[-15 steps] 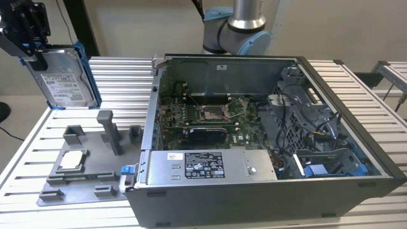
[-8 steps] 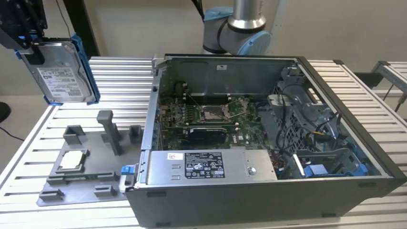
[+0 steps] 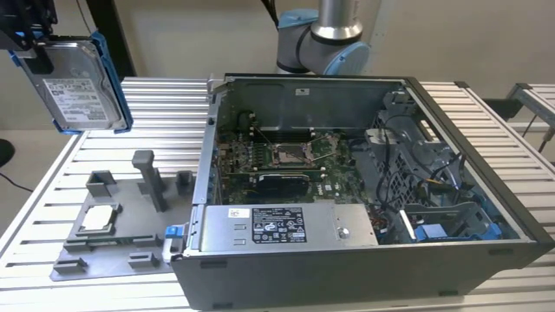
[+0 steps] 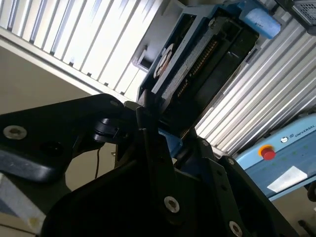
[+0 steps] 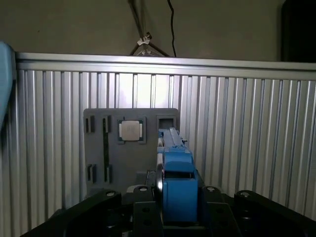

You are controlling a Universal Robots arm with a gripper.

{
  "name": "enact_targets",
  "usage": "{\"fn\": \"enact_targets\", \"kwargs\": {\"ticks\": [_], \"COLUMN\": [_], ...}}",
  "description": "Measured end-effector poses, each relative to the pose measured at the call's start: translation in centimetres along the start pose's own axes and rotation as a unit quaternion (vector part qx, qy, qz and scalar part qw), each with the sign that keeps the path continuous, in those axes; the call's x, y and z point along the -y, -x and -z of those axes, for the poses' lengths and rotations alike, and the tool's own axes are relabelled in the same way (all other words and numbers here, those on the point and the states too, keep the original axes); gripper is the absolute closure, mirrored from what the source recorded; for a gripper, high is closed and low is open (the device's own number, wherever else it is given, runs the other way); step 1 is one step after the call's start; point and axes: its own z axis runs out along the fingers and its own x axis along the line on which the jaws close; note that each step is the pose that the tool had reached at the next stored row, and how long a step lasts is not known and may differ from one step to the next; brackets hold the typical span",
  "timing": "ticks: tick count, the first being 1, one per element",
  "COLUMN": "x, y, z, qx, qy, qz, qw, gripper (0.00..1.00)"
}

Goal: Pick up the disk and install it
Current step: 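Pick up the disk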

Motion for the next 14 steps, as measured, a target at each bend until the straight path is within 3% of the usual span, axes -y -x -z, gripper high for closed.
{"fn": "enact_targets", "kwargs": {"ticks": [14], "x": [-0.01], "y": [0.0], "z": [3.21], "qx": [-0.0008], "qy": [0.0001], "qz": [0.0], "qw": [1.0], "gripper": [1.0]}}
